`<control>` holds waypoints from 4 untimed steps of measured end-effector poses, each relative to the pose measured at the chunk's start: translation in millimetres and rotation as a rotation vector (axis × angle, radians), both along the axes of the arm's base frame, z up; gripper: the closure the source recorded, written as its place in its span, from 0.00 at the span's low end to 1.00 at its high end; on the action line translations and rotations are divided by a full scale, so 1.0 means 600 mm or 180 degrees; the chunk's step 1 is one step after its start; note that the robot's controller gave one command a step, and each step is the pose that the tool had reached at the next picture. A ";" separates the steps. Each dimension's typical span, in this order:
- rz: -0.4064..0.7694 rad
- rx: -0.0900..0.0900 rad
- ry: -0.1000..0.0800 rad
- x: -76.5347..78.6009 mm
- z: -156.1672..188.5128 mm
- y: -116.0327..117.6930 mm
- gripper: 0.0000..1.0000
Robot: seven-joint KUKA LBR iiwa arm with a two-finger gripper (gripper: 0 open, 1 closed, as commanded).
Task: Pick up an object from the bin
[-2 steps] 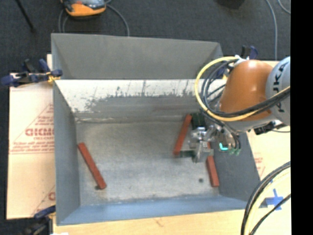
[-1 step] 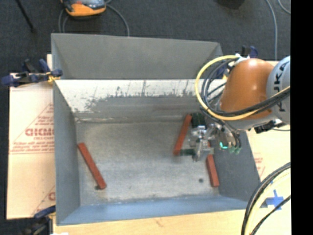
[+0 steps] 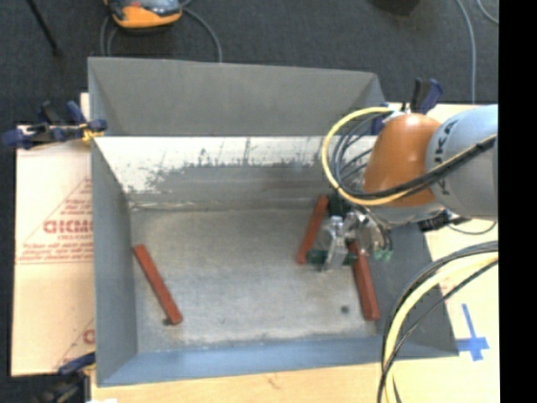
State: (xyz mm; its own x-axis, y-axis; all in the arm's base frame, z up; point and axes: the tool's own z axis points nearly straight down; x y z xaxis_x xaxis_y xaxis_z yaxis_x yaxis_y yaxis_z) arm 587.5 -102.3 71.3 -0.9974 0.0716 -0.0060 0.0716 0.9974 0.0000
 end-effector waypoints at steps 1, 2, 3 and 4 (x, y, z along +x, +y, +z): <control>0.0003 -0.0001 0.0000 0.000 0.000 0.000 1.00; -0.0417 0.0001 0.0010 -0.048 0.022 0.013 1.00; -0.0675 0.0001 0.0012 -0.081 0.017 0.037 1.00; -0.0082 -0.0001 -0.0007 -0.134 0.294 0.088 1.00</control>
Offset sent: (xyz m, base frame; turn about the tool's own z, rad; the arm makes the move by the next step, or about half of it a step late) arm -0.0661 0.0213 0.0361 0.2943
